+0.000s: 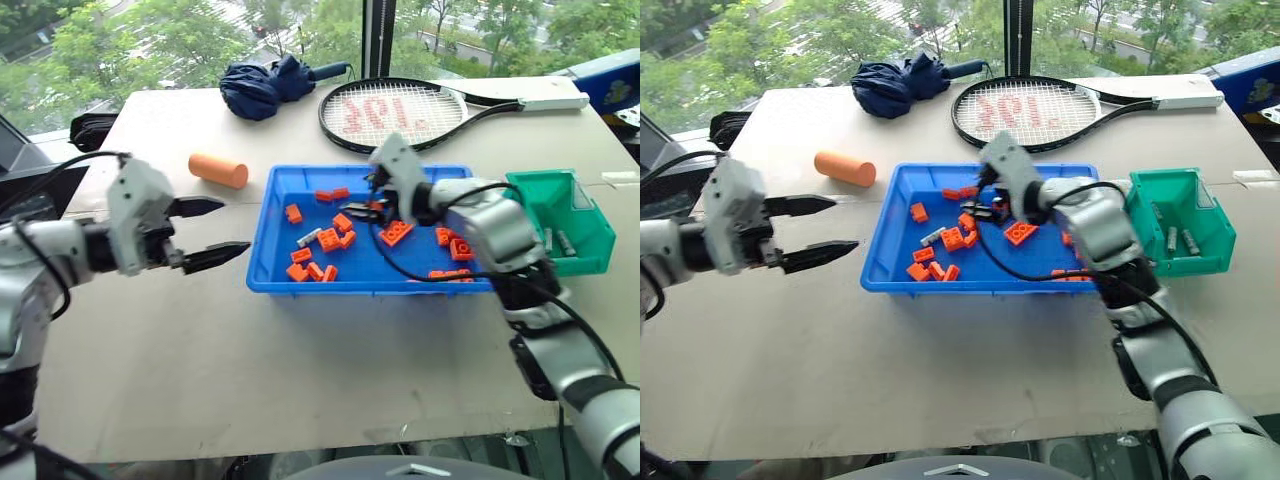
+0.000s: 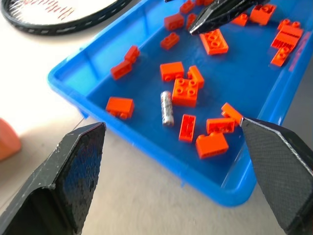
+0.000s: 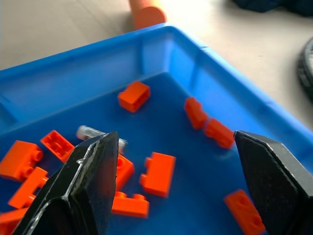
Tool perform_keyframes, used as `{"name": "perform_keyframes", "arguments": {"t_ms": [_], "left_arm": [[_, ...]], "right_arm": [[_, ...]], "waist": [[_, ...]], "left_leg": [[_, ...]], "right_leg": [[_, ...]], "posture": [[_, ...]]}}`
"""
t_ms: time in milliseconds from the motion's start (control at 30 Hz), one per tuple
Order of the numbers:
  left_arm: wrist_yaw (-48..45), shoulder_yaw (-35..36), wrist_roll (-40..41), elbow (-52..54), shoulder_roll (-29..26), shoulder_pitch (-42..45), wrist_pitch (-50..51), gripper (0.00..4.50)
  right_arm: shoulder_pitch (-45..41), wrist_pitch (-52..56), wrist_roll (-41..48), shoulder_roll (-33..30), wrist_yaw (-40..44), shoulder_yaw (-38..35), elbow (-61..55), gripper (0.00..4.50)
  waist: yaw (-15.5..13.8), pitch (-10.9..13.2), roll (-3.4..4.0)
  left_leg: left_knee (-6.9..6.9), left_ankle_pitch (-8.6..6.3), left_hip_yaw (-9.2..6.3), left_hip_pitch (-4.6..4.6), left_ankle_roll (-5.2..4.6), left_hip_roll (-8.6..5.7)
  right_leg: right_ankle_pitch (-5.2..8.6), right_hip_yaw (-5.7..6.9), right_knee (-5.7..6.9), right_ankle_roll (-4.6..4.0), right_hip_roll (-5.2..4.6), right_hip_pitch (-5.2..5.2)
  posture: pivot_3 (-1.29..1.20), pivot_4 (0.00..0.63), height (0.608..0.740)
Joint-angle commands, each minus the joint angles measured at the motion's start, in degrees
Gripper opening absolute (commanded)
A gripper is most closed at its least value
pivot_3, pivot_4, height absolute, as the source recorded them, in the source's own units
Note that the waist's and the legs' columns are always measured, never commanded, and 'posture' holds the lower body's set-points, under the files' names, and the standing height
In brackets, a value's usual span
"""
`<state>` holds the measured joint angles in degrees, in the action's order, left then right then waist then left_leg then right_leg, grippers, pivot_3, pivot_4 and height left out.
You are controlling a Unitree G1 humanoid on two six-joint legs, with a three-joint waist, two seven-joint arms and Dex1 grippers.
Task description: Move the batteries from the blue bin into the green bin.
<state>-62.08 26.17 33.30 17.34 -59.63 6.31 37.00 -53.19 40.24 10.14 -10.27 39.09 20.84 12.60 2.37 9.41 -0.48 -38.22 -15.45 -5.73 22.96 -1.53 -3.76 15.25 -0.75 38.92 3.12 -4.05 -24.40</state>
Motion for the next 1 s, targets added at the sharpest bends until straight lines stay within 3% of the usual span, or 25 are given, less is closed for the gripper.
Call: {"name": "perform_keyframes", "arguments": {"t_ms": [33,433,700,833,933,967,1000], "left_arm": [[0.38,5.14,0.64,2.87,-1.00,-1.92,0.14,4.50],[1.23,4.89,0.93,3.35,-0.99,-1.85,-0.01,4.50],[1.34,5.70,1.01,4.12,-1.10,-3.20,0.44,4.50],[1.69,5.61,1.29,4.54,-1.03,-3.13,0.74,4.50],[1.61,5.70,1.44,4.76,-0.99,-3.27,1.00,4.50],[1.55,5.72,1.51,4.81,-0.98,-3.29,1.11,4.50],[1.51,5.64,1.51,4.88,-0.92,-3.35,1.16,4.50]], "right_arm": [[-3.42,-5.24,-2.12,2.85,0.97,1.29,3.71,3.74],[-12.96,-23.32,-11.89,9.86,9.11,6.83,31.21,3.74],[-18.25,-26.59,-15.40,13.61,12.85,5.93,44.97,3.74],[-19.92,-28.16,-16.07,15.00,14.14,4.89,48.85,1.81],[-20.63,-29.38,-16.06,15.28,13.38,2.93,49.70,0.72],[-20.78,-29.69,-15.94,15.29,13.14,2.14,49.77,0.10],[-20.76,-30.28,-15.28,15.15,12.90,0.90,49.20,0.04]], "waist": [[-0.21,0.00,0.00],[0.25,0.00,0.00],[1.47,0.00,0.01],[1.64,0.00,0.01],[1.63,0.01,0.01],[1.62,0.00,0.01],[1.60,0.01,0.01]], "left_leg": [[0.01,0.02,-0.02,0.00,0.03,-0.01],[0.06,0.02,0.01,-0.04,0.05,-0.02],[0.16,0.04,0.01,-0.04,0.09,-0.01],[0.17,0.04,0.00,-0.04,0.10,-0.01],[0.17,0.04,0.01,-0.04,0.10,0.00],[0.17,0.04,0.01,-0.04,0.11,-0.01],[0.17,0.04,0.00,-0.04,0.11,0.00]], "right_leg": [[0.00,0.01,0.02,0.00,0.00,-0.01],[-0.01,-0.03,0.02,-0.02,0.02,-0.08],[-0.01,-0.06,0.04,-0.02,0.03,-0.14],[-0.01,-0.06,0.04,-0.02,0.04,-0.16],[-0.01,-0.06,0.04,-0.02,0.04,-0.16],[-0.01,-0.07,0.04,-0.02,0.04,-0.16],[-0.01,-0.06,0.04,-0.02,0.04,-0.16]], "posture": [[0.00,0.150,0.740],[0.00,0.150,0.740],[0.00,0.150,0.740],[0.00,0.150,0.740],[0.00,0.150,0.740],[0.00,0.150,0.740],[0.00,0.150,0.740]]}}
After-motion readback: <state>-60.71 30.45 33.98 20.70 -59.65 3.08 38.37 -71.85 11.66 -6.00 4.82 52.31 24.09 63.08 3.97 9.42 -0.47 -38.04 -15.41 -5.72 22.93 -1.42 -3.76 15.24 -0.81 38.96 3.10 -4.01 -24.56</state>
